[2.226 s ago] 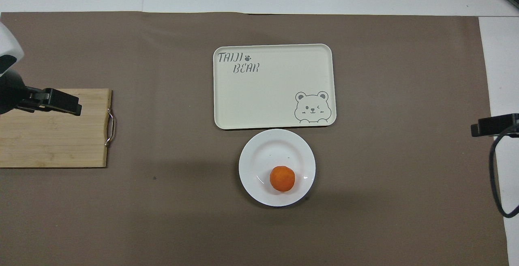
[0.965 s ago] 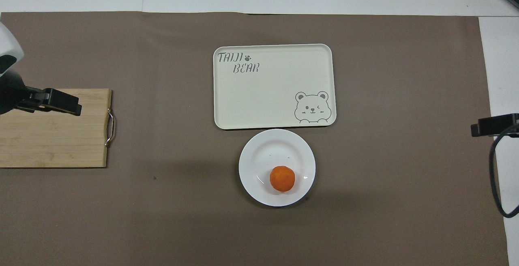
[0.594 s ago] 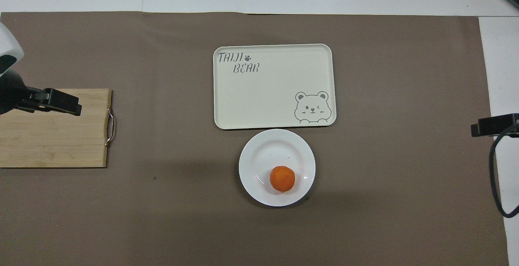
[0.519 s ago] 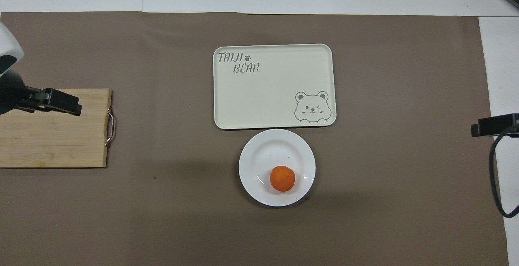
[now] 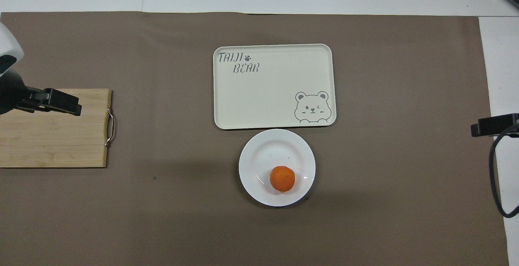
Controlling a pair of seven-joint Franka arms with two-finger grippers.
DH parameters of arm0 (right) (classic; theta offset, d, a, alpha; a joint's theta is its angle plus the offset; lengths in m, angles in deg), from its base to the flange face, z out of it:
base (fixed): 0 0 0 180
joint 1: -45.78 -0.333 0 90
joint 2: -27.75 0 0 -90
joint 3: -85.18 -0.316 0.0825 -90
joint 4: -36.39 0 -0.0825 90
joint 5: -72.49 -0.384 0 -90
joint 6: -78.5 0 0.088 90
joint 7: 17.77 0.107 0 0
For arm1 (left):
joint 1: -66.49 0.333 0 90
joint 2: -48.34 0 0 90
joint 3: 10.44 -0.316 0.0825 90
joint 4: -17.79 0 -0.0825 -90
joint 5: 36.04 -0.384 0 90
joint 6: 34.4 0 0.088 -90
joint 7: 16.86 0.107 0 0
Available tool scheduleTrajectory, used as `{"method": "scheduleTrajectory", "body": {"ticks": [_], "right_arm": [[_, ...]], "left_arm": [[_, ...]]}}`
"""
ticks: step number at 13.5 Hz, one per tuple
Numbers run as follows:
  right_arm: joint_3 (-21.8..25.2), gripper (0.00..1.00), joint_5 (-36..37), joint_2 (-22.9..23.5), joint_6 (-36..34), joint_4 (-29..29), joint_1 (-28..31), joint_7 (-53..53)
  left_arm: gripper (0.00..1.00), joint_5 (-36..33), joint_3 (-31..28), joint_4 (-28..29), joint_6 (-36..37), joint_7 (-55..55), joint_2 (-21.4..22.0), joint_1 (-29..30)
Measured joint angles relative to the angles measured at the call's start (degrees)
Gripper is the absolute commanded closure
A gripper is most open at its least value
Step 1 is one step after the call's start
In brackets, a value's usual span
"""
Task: Place orange and plate with both arms
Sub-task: 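Reach the right gripper toward the plate rim nearest it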
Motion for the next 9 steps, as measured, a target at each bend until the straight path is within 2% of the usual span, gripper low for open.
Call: {"method": "scheduleTrajectory", "body": {"ticks": [6,9], "right_arm": [[-0.26,0.00,-4.63,-0.20,-1.53,-1.31,-0.25,0.52],[-0.31,0.00,-8.76,-0.94,-0.63,-7.25,-0.68,2.00]], "left_arm": [[0.00,0.00,0.00,0.00,0.01,0.00,0.00,0.00],[0.00,0.00,0.00,0.00,0.02,0.00,0.00,0.00]]}}
